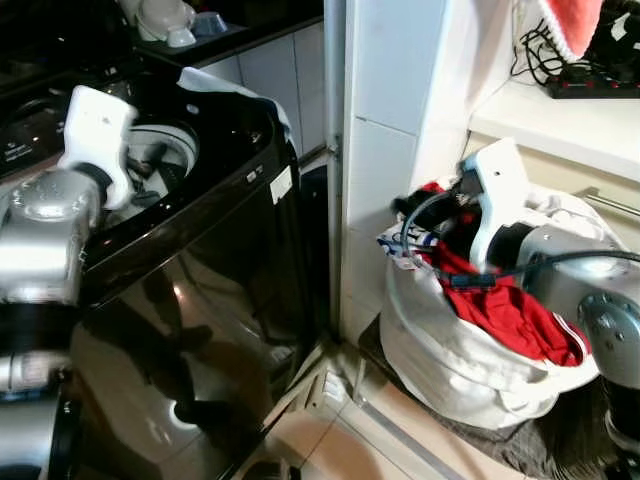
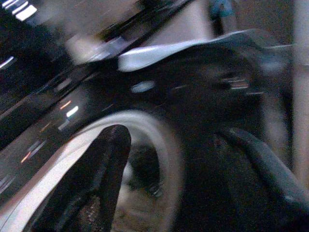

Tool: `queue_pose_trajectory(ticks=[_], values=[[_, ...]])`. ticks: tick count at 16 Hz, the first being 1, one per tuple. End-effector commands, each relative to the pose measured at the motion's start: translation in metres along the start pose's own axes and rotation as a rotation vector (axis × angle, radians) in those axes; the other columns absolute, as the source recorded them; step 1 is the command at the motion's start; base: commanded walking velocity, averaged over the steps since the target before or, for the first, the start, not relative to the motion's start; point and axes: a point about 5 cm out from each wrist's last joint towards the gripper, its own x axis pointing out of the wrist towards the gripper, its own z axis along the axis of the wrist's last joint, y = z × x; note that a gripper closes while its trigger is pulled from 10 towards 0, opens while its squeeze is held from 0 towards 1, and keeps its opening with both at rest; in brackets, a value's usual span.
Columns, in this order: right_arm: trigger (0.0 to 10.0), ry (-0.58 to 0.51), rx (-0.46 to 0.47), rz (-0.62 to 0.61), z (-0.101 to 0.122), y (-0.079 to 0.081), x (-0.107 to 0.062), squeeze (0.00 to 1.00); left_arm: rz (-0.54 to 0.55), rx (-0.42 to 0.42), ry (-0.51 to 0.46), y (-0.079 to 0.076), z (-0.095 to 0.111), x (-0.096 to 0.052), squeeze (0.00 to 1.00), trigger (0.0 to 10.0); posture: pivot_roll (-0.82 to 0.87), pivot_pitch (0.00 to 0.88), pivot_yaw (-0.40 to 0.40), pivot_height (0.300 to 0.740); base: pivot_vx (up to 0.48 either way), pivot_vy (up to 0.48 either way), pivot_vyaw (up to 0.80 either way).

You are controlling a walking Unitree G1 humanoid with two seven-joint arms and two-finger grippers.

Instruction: Clothes washing

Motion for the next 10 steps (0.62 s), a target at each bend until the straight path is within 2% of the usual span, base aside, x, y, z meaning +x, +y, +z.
queue_pose_trajectory(ticks=[1, 2, 3, 4, 5, 6, 7, 8, 9, 10], values=[[10.0, 0.026, -0.006, -0.16, -0.001, -0.019, 0.004, 0.0, -0.203, 0.037, -0.101, -0.031, 0.013, -0.001, 0.0, 10.0, 0.03, 0.0, 0.078, 0.74, 0.0, 0.0, 0.0], [10.0, 0.051, 0.02, -0.242, -0.006, -0.031, 0.005, 1.0, -0.287, 0.026, -0.141, -0.051, 0.014, -0.003, 0.0, 10.0, 0.03, 0.0, 0.079, 0.74, 0.0, 0.0, 0.0], [10.0, 0.099, 0.053, -0.333, -0.016, -0.048, 0.004, 1.0, -0.344, -0.011, -0.201, -0.077, 0.014, -0.003, 0.0, 10.0, 0.02, 0.0, 0.081, 0.74, 0.0, 0.0, 0.0], [10.0, 0.152, 0.039, -0.369, -0.025, -0.056, 0.003, 1.0, -0.399, -0.037, -0.215, -0.094, 0.012, -0.002, 0.0, 10.0, 0.02, 0.0, 0.086, 0.74, 0.0, 0.0, 0.0], [10.0, 0.193, 0.033, -0.312, -0.033, -0.055, 0.003, 1.0, -0.463, -0.069, -0.223, -0.11, 0.012, -0.003, 0.0, 10.0, 0.01, 0.0, 0.087, 0.74, 0.0, 0.0, 0.0], [10.0, 0.215, 0.016, -0.249, -0.036, -0.051, 0.003, 1.0, -0.51, -0.089, -0.226, -0.118, 0.012, -0.004, 0.0, 10.0, 0.01, 0.0, 0.087, 0.74, 0.0, 0.0, 0.0], [10.0, 0.258, -0.026, -0.153, -0.043, -0.044, 0.003, 1.0, -0.586, -0.146, -0.235, -0.129, 0.013, -0.006, 0.0, 10.0, 0.01, 0.0, 0.088, 0.74, 0.0, 0.0, 0.0], [10.0, 0.272, -0.043, -0.13, -0.045, -0.043, 0.003, 1.0, -0.618, -0.17, -0.243, -0.134, 0.014, -0.007, 0.0, 10.0, 0.01, 0.0, 0.088, 0.74, 0.0, 0.0, 0.0], [10.0, 0.257, -0.037, -0.121, -0.045, -0.043, 0.004, 1.0, -0.64, -0.172, -0.246, -0.137, 0.014, -0.009, 0.0, 10.0, 0.01, 0.0, 0.091, 0.74, 0.0, 0.0, 0.0], [10.0, 0.261, -0.04, -0.071, -0.053, -0.042, 0.007, 1.0, -0.752, -0.162, -0.216, -0.15, 0.011, -0.016, 0.0, 10.0, 0.01, 0.0, 0.091, 0.74, 0.0, 0.0, 0.0]])
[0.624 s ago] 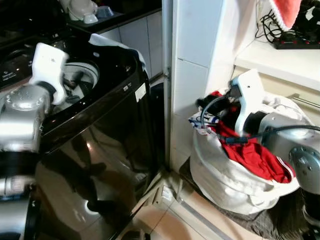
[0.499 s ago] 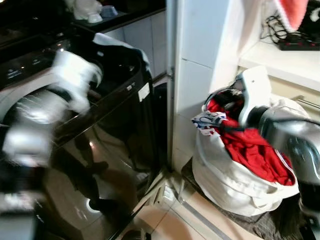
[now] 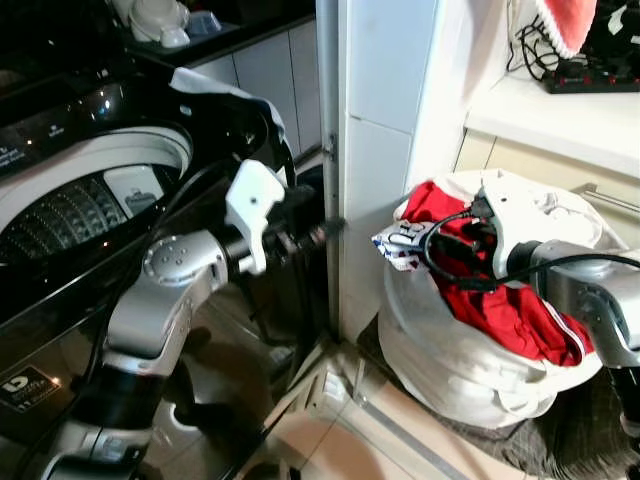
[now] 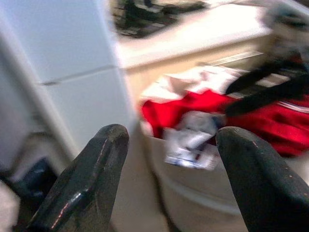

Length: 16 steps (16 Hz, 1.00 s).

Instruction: Clothes washing

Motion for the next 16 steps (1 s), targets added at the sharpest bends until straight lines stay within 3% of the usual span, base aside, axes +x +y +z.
queue_pose_trajectory(ticks=[1, 3, 4, 5, 6, 9, 11, 12, 16], values=[[10.0, 0.014, -0.019, 0.02, -0.004, 0.001, 0.002, 1.0, -0.051, -0.014, 0.028, -0.006, -0.003, -0.001, 0.0, 10.0, 0.01, 0.0, 0.093, 0.74, 0.0, 0.0, 0.0], [10.0, 0.044, -0.113, 0.002, -0.01, -0.001, 0.006, 1.0, -0.094, -0.024, 0.062, -0.011, -0.007, -0.003, 0.0, 10.0, 0.01, 0.0, 0.093, 0.74, 0.0, 0.0, 0.0], [10.0, 0.08, -0.216, -0.032, -0.016, -0.004, 0.01, 1.0, -0.099, -0.019, 0.079, -0.012, -0.009, -0.003, 0.0, 10.0, 0.01, 0.0, 0.091, 0.74, 0.0, 0.0, 0.0], [10.0, 0.124, -0.3, -0.042, -0.026, -0.005, 0.015, 0.0, -0.106, -0.019, 0.091, -0.013, -0.01, -0.003, 0.0, 10.0, 0.01, 0.0, 0.091, 0.74, 0.0, 0.0, 0.0], [10.0, 0.15, -0.331, -0.057, -0.035, -0.007, 0.02, 0.0, -0.118, -0.023, 0.099, -0.015, -0.01, -0.003, 0.0, 10.0, 0.02, 0.0, 0.089, 0.74, 0.0, 0.0, 0.0], [10.0, 0.159, -0.311, -0.085, -0.045, -0.013, 0.024, 0.0, -0.163, -0.039, 0.115, -0.02, -0.011, -0.005, 0.0, 10.0, 0.02, 0.0, 0.087, 0.74, 0.0, 0.0, 0.0], [1.6, 0.154, -0.299, -0.121, -0.051, -0.02, 0.027, 0.0, -0.164, -0.041, 0.122, -0.021, -0.013, -0.005, 0.0, 10.0, 0.02, 0.0, 0.088, 0.74, 0.0, 0.0, 0.0], [0.0, 0.151, -0.291, -0.132, -0.054, -0.022, 0.028, 0.0, -0.165, -0.042, 0.125, -0.021, -0.013, -0.005, 0.0, 10.0, 0.02, 0.0, 0.088, 0.74, 0.0, 0.0, 0.0], [0.0, 0.143, -0.281, -0.144, -0.057, -0.025, 0.031, 0.0, -0.172, -0.045, 0.127, -0.022, -0.013, -0.005, 0.0, 10.0, 0.02, 0.0, 0.092, 0.74, 0.0, 0.0, 0.0]])
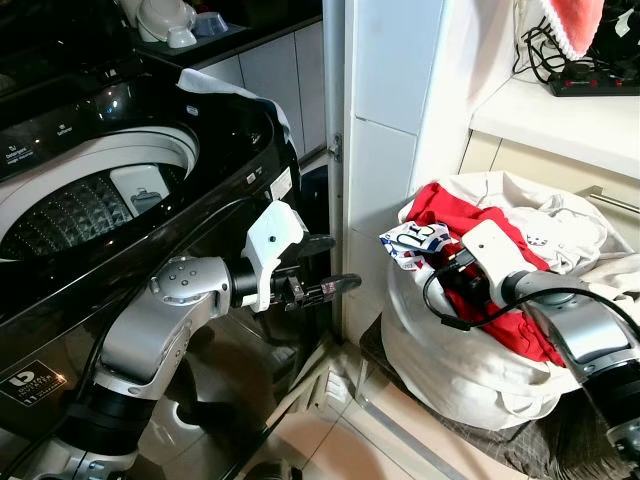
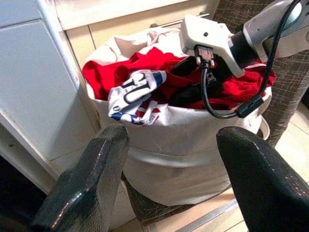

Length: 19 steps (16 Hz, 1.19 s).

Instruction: Clothes washing

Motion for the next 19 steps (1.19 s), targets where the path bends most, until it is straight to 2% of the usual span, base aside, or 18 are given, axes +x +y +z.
queue_pose_trajectory(ticks=[1, 19], values=[[0.0, -0.015, 0.001, -0.023, 0.0027, -0.0049, -0.0004, 0.0, -0.014, 0.004, 0.007, -0.0019, -0.0003, -0.0019, 0.0, 10.0, 0.02, 0.0, 0.098, 0.74, 0.0, 0.0, 0.0], [0.0, -0.032, 0.021, -0.036, 0.0036, -0.0092, -0.0014, 0.0, -0.037, 0.03, 0.024, -0.002, -0.0014, 0.0011, 0.0, 10.0, 0.02, 0.0, 0.1, 0.74, 0.0, 0.0, 0.0]])
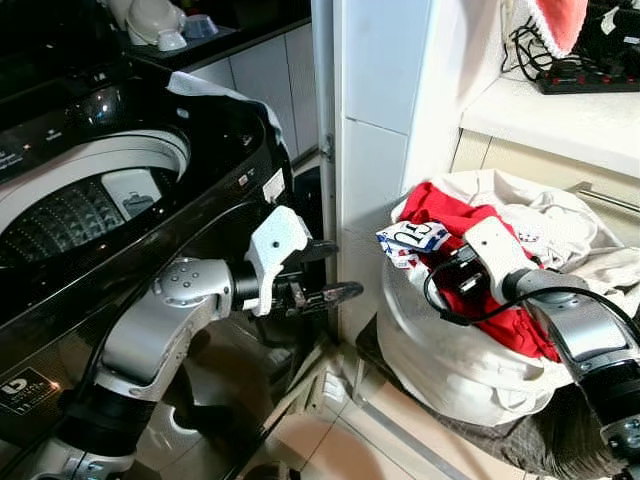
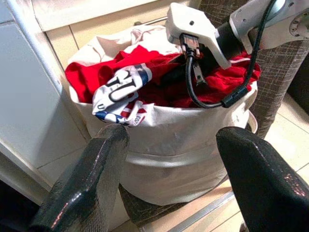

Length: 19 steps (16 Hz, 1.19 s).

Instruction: Clothes washing

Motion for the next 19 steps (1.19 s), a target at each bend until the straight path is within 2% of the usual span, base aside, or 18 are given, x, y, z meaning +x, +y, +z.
queue_pose_trajectory(ticks=[1, 2, 4, 5, 7, 8, 9, 10, 12, 13, 14, 15, 16, 17, 19], values=[[0.0, -0.004, 0.0, -0.013, 0.003, -0.004, -0.002, 0.0, 0.007, 0.016, 0.015, 0.002, -0.001, 0.0, 0.0, 10.0, 0.02, 0.0, 0.096, 0.74, 0.0, 0.0, 0.0], [0.0, -0.011, 0.006, -0.012, 0.004, -0.005, -0.004, 0.0, 0.012, 0.021, 0.016, 0.002, 0.0, 0.0, 0.0, 10.0, 0.02, 0.0, 0.092, 0.74, 0.0, 0.0, 0.0], [0.0, -0.074, 0.073, 0.013, 0.014, -0.008, -0.012, 0.0, 0.062, 0.036, 0.017, 0.007, -0.001, 0.0, 0.0, 10.0, 0.02, 0.0, 0.09, 0.74, 0.0, 0.0, 0.0], [0.0, -0.181, 0.145, 0.051, 0.031, -0.014, -0.025, 0.0, 0.152, 0.058, 0.022, 0.017, -0.002, -0.001, 0.0, 10.0, 0.01, 0.0, 0.095, 0.74, 0.0, 0.0, 0.0], [0.0, -0.313, 0.196, 0.096, 0.051, -0.024, -0.046, 0.0, 0.234, 0.081, 0.013, 0.027, 0.0, -0.001, 0.0, 10.0, 0.0, 0.0, 0.1, 0.74, 0.0, 0.0, 0.0], [0.0, -0.419, 0.204, 0.124, 0.069, -0.033, -0.064, 0.0, 0.255, 0.108, -0.022, 0.031, 0.008, 0.0, 0.0, 10.0, 0.0, 0.0, 0.103, 0.74, 0.0, 0.0, 0.0], [0.0, -0.502, 0.241, 0.142, 0.083, -0.038, -0.074, 0.0, 0.27, 0.121, -0.05, 0.033, 0.013, 0.001, 0.0, 10.0, -0.01, 0.0, 0.106, 0.74, 0.0, 0.0, 0.0], [0.0, -0.69, 0.333, 0.191, 0.114, -0.045, -0.096, 0.0, 0.305, 0.158, -0.126, 0.038, 0.026, 0.003, 0.0, 10.0, -0.02, 0.0, 0.113, 0.74, 0.0, 0.0, 0.0], [0.0, -0.813, 0.358, 0.26, 0.137, -0.043, -0.113, 0.0, 0.331, 0.177, -0.224, 0.041, 0.044, 0.006, 0.0, 10.0, -0.02, 0.0, 0.113, 0.74, 0.0, 0.0, 0.0], [0.0, -0.839, 0.354, 0.286, 0.143, -0.04, -0.117, 0.0, 0.338, 0.179, -0.261, 0.041, 0.05, 0.007, 0.0, 10.0, -0.02, 0.0, 0.113, 0.74, 0.0, 0.0, 0.0], [0.0, -0.839, 0.316, 0.326, 0.149, -0.032, -0.119, 0.0, 0.326, 0.149, -0.332, 0.041, 0.062, 0.008, 0.23, 10.0, -0.02, 0.0, 0.11, 0.74, 0.0, 0.0, 0.0], [0.0, -0.838, 0.293, 0.356, 0.154, -0.025, -0.119, 0.0, 0.307, 0.118, -0.385, 0.041, 0.071, 0.01, 1.0, 10.0, -0.01, 0.0, 0.106, 0.74, 0.0, 0.0, 0.0], [0.0, -0.845, 0.288, 0.393, 0.158, -0.018, -0.119, 0.0, 0.282, 0.106, -0.41, 0.039, 0.077, 0.013, 1.0, 10.0, -0.01, 0.0, 0.106, 0.74, 0.0, 0.0, 0.0], [0.0, -0.846, 0.294, 0.456, 0.164, -0.004, -0.116, 0.0, 0.251, 0.099, -0.418, 0.035, 0.081, 0.022, 1.0, 10.0, -0.01, 0.0, 0.098, 0.74, 0.0, 0.0, 0.0], [0.0, -0.826, 0.304, 0.517, 0.17, 0.011, -0.112, 0.0, 0.252, 0.118, -0.387, 0.032, 0.076, 0.032, 1.0, 10.0, -0.01, 0.0, 0.098, 0.74, 0.0, 0.0, 0.0]])
